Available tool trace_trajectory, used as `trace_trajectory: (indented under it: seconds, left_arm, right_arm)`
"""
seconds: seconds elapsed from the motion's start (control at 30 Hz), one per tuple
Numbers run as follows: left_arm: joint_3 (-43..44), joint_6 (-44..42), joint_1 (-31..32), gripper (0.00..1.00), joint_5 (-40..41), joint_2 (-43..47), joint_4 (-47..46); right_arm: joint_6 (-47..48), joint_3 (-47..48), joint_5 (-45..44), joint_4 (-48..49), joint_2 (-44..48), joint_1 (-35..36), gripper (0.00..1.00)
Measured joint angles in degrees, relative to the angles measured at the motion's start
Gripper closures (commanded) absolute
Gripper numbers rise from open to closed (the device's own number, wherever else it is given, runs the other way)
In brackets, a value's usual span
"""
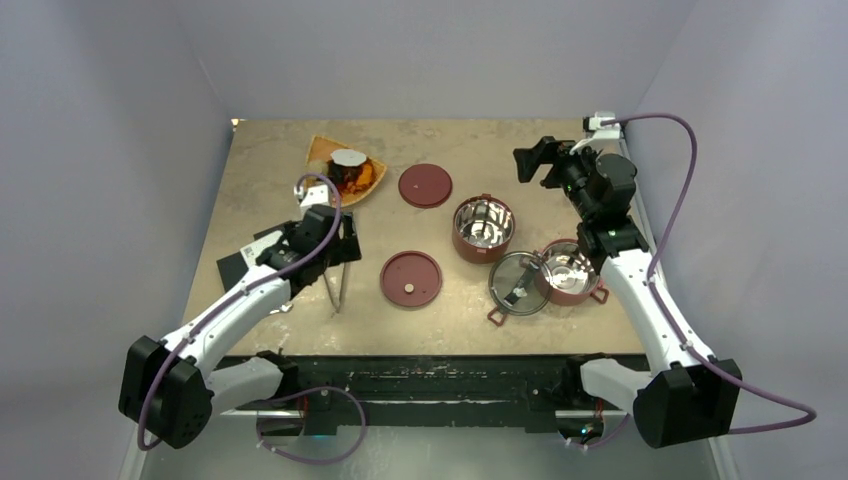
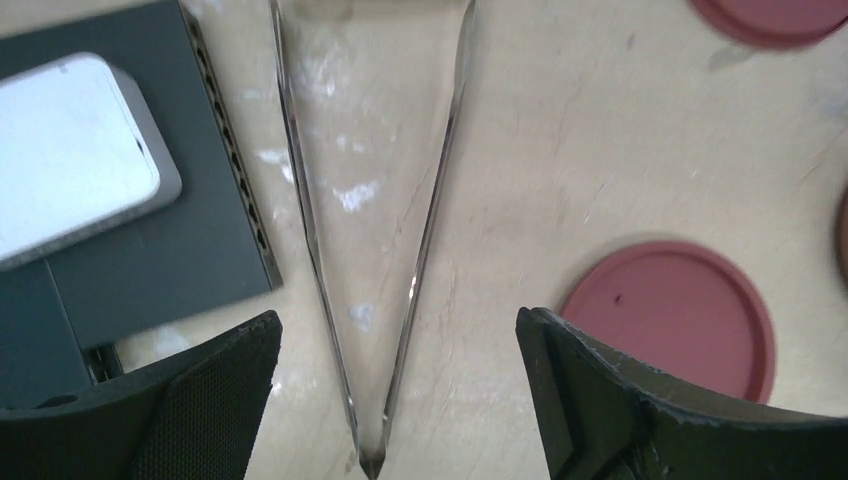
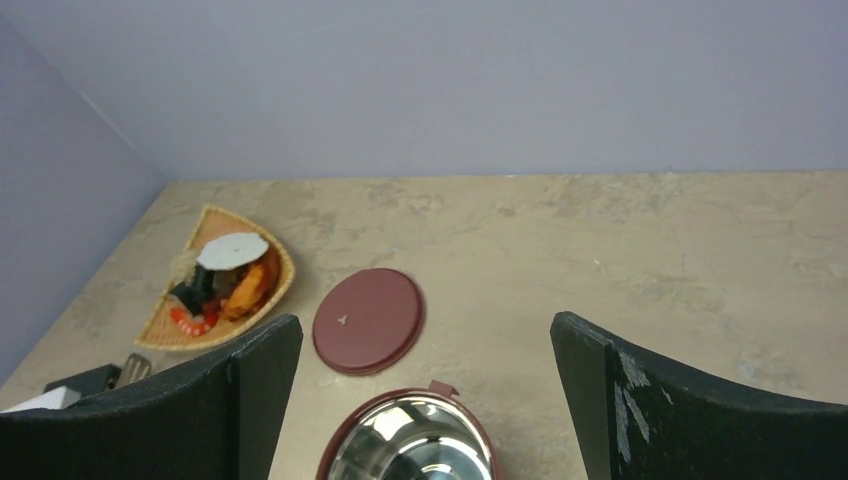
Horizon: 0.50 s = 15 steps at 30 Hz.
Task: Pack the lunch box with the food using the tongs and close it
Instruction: Pick up the clamp at the center of the board.
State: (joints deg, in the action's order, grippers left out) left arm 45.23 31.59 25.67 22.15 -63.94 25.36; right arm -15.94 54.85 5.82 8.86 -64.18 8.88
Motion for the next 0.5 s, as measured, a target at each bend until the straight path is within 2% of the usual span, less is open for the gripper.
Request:
trace_trajectory:
  seconds: [0.17, 0.33, 0.5]
  left_arm:
    - [-3.65, 5.25, 5.64, 0.10, 4.46, -1.92, 2.47]
    - [-9.16, 8.37, 6.60, 0.10, 6.19, -2.32, 2.25]
    - [-12.94, 9.92, 6.60, 0.25, 6.67, -2.38, -0.46]
  right_arm:
    - [-0.52, 0.76, 4.20, -1.84, 0.07, 0.00, 0.01]
    - [-0.74, 1.46, 5.77, -4.39, -0.04, 0.00, 0.01]
    - [-0.85, 2.89, 5.97, -6.01, -0.37, 0.00, 0.02]
